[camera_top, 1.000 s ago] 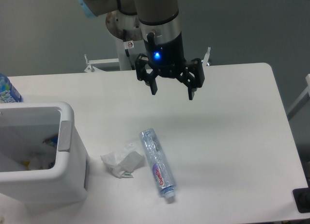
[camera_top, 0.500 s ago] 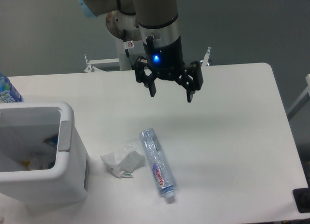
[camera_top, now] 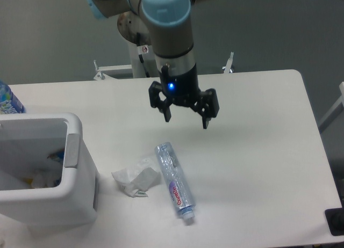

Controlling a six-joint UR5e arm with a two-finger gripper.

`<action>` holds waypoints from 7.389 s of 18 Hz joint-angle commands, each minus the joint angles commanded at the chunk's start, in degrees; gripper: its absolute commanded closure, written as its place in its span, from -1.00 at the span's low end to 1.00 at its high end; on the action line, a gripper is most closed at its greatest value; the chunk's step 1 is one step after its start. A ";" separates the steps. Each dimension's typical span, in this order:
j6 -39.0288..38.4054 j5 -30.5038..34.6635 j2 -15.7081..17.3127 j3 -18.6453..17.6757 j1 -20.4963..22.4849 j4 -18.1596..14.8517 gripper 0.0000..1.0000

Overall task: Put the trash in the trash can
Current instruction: 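Move the open gripper down toward the crumpled white tissue, then lower the gripper onto the tissue and close on it, then lift the tissue and carry it over the white trash bin, then open the gripper to drop the tissue into the bin, then move the gripper to the capped end of the water bottle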

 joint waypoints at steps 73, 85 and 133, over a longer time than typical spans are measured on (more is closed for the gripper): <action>-32.89 -31.72 -1.33 5.99 -16.70 15.03 0.67; -34.08 -31.73 -0.01 6.77 -6.61 14.86 -0.98; -39.46 -5.10 -32.53 15.47 0.00 14.42 -0.98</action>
